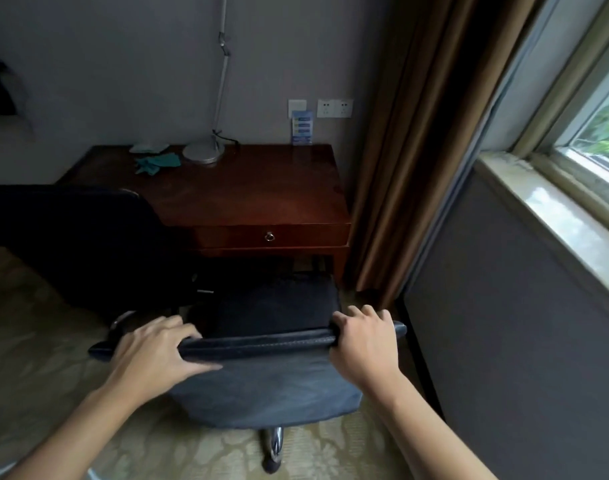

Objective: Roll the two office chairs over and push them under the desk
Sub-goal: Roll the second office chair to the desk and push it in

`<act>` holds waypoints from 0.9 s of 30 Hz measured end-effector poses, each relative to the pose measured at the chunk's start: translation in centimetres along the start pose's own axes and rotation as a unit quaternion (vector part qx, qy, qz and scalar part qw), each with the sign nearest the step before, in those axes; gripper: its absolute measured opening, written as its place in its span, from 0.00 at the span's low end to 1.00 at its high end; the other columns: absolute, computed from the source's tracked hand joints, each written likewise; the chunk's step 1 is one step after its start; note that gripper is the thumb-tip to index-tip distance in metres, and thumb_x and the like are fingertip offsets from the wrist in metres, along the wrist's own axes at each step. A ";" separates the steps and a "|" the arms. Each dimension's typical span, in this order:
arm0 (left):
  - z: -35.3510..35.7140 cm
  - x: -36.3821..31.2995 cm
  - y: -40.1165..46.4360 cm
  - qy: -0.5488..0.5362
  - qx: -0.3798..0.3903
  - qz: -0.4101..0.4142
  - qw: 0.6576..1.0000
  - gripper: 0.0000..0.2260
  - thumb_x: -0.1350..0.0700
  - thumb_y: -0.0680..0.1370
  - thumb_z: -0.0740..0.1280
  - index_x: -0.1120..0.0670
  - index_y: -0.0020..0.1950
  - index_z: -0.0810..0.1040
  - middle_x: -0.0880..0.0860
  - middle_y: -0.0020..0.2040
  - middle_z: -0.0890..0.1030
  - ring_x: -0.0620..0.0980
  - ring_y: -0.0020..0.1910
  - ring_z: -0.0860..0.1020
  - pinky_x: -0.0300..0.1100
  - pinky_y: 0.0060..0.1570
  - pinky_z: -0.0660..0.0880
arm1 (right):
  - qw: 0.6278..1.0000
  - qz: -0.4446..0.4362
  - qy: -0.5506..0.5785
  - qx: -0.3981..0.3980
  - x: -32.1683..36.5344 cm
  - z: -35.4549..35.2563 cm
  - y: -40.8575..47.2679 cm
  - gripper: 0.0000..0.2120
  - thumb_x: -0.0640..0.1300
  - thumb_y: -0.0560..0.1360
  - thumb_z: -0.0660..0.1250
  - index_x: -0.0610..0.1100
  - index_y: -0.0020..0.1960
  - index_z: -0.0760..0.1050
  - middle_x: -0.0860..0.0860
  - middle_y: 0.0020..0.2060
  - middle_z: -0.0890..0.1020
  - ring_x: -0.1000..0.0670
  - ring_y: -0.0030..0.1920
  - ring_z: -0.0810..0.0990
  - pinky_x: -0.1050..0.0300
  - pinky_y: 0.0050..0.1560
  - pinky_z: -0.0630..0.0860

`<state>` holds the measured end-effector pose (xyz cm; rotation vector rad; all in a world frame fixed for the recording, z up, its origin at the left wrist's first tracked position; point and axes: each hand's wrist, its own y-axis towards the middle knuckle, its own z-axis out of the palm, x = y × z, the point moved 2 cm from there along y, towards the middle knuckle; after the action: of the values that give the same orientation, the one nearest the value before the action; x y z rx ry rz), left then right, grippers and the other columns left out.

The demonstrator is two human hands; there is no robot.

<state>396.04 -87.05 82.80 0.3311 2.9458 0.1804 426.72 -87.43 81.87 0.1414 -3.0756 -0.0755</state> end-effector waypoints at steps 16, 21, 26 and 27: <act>0.9 -1.1 4.0 0.017 -0.054 0.034 0.998 0.26 0.24 0.60 0.63 0.46 0.32 0.80 0.42 0.30 0.74 0.45 0.32 0.77 0.38 0.27 0.69 | 0.998 -0.011 -0.026 -0.061 -2.7 -0.5 4.9 0.17 0.51 0.59 0.56 0.51 0.37 0.82 0.52 0.31 0.79 0.44 0.37 0.78 0.49 0.45 0.67; 1.0 0.5 7.4 0.012 -0.083 0.063 0.995 0.25 0.25 0.61 0.67 0.48 0.31 0.79 0.43 0.30 0.75 0.46 0.31 0.77 0.41 0.28 0.73 | 0.995 -0.008 -0.016 -0.097 -2.8 -1.0 7.6 0.15 0.50 0.58 0.59 0.51 0.37 0.82 0.53 0.31 0.79 0.44 0.37 0.78 0.44 0.54 0.68; 0.1 2.5 10.4 0.014 -0.112 0.083 0.990 0.25 0.27 0.61 0.69 0.49 0.32 0.79 0.45 0.30 0.77 0.48 0.31 0.79 0.43 0.29 0.76 | 0.987 -0.005 0.000 -0.158 -1.8 -1.4 10.1 0.13 0.47 0.56 0.63 0.50 0.37 0.82 0.52 0.30 0.79 0.43 0.36 0.77 0.45 0.53 0.69; -0.1 3.0 11.0 0.016 -0.118 0.087 0.989 0.26 0.27 0.61 0.69 0.50 0.32 0.80 0.45 0.30 0.77 0.48 0.32 0.79 0.43 0.29 0.76 | 0.985 -0.002 0.001 -0.170 -1.4 -1.4 10.5 0.12 0.47 0.56 0.63 0.49 0.36 0.82 0.52 0.30 0.79 0.44 0.36 0.77 0.46 0.53 0.68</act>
<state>395.49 -75.73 83.98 0.5532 2.8834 0.5550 427.26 -76.88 83.73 0.1296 -3.0021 -0.5941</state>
